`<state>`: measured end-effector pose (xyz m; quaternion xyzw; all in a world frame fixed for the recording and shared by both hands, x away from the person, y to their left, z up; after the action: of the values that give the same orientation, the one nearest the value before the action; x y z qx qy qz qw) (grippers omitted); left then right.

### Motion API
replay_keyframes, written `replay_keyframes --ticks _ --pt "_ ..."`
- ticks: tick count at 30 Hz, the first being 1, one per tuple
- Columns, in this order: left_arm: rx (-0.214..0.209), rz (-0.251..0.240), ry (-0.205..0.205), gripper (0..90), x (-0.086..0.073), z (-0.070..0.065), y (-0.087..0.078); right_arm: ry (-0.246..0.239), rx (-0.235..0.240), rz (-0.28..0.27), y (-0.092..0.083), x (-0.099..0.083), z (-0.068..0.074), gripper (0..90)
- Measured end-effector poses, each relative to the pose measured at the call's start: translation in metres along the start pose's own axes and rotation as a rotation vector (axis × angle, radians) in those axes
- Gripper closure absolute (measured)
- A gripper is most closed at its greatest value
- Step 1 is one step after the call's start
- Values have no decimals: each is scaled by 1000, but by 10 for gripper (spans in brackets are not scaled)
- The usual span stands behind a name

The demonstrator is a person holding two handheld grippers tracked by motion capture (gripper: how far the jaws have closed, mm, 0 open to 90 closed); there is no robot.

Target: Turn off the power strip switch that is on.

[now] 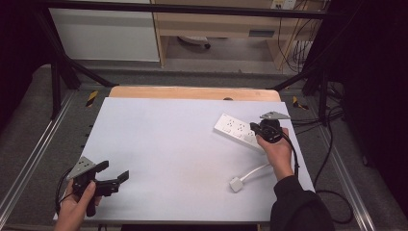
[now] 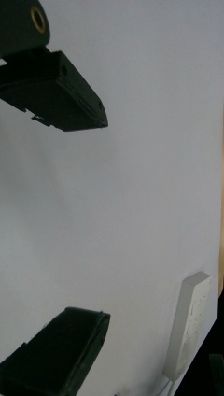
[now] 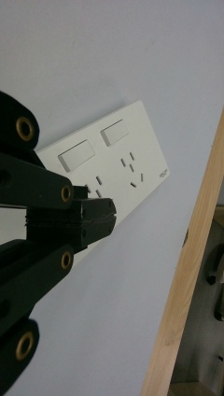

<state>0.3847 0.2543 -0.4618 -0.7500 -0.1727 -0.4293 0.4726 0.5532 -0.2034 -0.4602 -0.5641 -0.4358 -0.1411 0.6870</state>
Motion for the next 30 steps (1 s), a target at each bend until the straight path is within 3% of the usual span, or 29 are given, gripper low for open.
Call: replay_keyframes --ticks 30 --pt "0 -1 1 63 0 0 0 -2 21 24 5 -15 6 900"
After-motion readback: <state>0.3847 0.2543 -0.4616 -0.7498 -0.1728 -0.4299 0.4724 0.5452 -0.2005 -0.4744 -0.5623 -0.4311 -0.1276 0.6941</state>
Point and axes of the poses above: each handheld gripper's, and its own axes: y roughly forward along the jaws, x roughly out of its top, z roughly to its left, the point moved 10 cm from there along y, roughly forward along the jaws, and after that the axes turned 7 degrees about z, right-handed, at the moved point
